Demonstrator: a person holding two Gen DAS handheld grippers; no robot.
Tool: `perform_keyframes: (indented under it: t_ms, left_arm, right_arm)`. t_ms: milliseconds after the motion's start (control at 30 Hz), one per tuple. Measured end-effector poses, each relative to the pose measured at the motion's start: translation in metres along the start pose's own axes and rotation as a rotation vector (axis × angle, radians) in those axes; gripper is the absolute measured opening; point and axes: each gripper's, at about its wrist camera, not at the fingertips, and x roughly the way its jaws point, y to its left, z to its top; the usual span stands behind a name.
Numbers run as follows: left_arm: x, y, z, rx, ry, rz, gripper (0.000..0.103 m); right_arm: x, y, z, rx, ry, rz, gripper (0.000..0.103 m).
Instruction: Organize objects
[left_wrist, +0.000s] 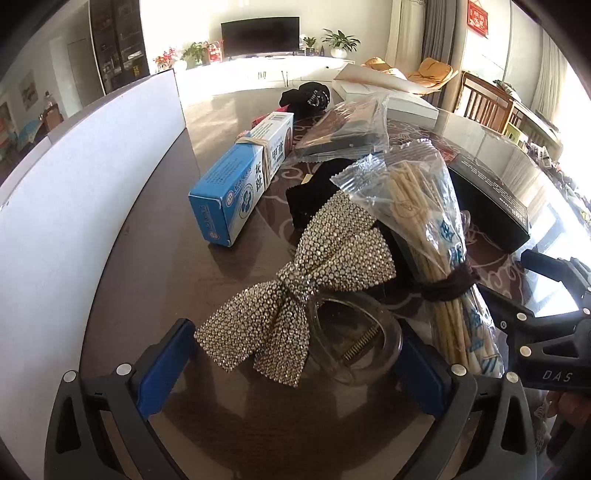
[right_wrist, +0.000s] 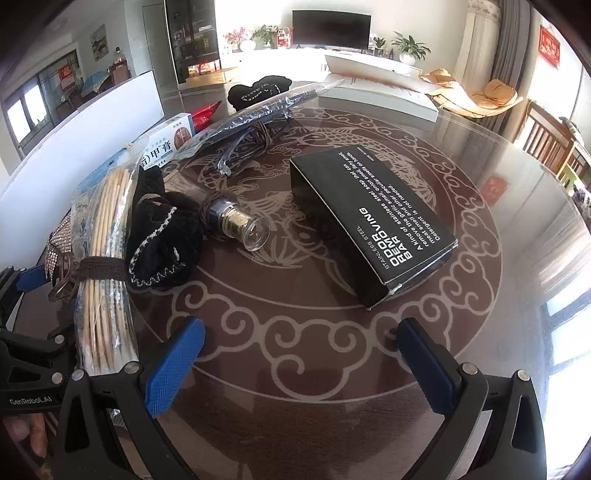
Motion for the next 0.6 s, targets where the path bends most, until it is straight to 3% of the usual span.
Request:
perform_keyframes:
  t_ms: [600]
  left_arm:
    - [-0.005, 0.001, -0.003, 0.000, -0.011, -0.002, 0.103]
  right_arm:
    - [-0.003, 0.002, -0.002, 0.001, -0.001, -0.012, 0.103]
